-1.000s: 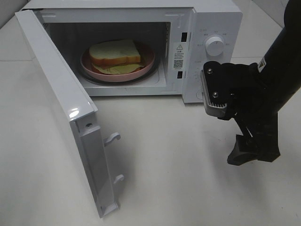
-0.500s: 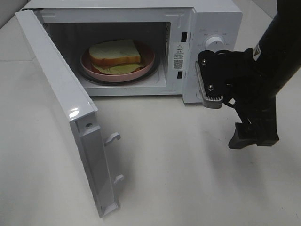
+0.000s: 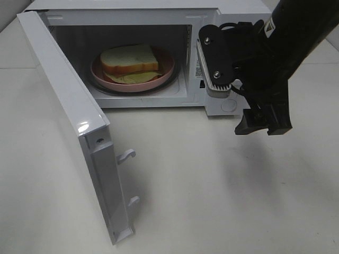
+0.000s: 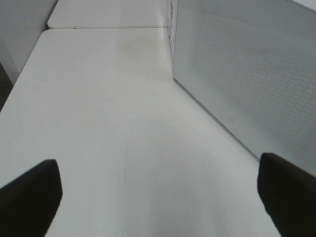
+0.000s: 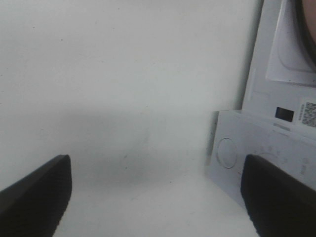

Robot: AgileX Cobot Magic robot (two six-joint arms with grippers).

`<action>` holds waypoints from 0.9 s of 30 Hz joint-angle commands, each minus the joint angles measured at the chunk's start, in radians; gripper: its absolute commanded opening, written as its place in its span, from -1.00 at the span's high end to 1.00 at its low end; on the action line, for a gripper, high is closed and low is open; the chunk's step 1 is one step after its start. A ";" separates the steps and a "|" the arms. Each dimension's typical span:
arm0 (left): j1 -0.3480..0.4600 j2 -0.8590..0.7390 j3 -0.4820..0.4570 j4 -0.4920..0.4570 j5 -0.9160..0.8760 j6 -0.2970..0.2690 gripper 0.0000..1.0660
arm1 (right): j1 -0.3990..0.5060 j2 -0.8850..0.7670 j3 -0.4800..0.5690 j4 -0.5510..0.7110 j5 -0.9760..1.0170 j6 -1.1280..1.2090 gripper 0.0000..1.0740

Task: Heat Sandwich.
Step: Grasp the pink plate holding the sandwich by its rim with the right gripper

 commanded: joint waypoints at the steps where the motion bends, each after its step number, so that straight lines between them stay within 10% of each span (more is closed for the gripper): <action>1: -0.005 -0.024 0.002 -0.007 -0.013 -0.001 -0.90 | 0.007 0.017 -0.017 -0.016 -0.026 -0.017 -0.65; 27: -0.005 -0.024 0.002 -0.007 -0.013 -0.001 -0.90 | 0.053 0.334 -0.235 -0.031 -0.295 -0.063 -0.57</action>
